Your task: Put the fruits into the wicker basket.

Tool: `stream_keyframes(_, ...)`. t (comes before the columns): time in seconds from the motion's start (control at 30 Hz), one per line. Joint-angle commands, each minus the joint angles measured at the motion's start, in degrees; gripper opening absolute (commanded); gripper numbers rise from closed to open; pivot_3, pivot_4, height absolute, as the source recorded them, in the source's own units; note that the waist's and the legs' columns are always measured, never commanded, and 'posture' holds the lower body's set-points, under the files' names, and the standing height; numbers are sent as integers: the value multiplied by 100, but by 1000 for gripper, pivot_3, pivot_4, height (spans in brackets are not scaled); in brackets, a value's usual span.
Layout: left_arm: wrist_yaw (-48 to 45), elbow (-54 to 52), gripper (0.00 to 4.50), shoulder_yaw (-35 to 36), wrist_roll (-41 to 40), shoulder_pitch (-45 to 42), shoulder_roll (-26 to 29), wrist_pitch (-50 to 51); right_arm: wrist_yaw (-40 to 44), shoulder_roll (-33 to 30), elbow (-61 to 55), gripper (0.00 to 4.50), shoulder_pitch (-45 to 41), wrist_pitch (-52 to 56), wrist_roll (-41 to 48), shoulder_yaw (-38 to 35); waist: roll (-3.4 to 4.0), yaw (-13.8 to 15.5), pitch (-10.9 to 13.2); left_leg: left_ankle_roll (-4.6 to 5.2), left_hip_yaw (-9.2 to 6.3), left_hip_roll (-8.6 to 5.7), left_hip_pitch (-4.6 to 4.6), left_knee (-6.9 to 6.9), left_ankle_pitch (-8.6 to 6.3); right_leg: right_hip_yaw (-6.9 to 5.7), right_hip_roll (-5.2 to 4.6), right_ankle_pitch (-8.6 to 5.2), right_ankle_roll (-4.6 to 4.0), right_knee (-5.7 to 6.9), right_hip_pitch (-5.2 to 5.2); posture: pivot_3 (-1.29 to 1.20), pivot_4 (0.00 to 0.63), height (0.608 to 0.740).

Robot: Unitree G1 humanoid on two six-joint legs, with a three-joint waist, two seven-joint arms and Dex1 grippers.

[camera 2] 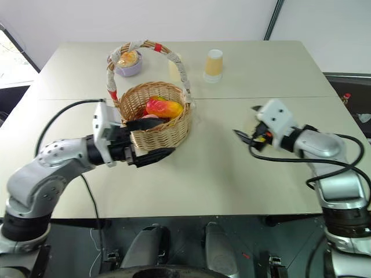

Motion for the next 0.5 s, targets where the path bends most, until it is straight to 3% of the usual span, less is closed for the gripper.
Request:
stream_keyframes(0.03, -130, 41, 4500, -220, 226, -151, -37, -248, -188, -196, 213, 4431, 228, -521, -487, 8, 0, -43, 0, 0, 0, 5, 1, 0, 0, 1, 8, 0, 1, 3, -1, 0, 150, 740)
stream_keyframes(0.5, -305, 142, 4500, -215, 395, -95, 23, -386, -468, -168, 1151, 4431, 35, -1656, -1282, 438, 9, -3, 4, -3, -5, 10, 2, 0, 2, 4, 21, -1, 1, 12, -3, 0, 150, 740)
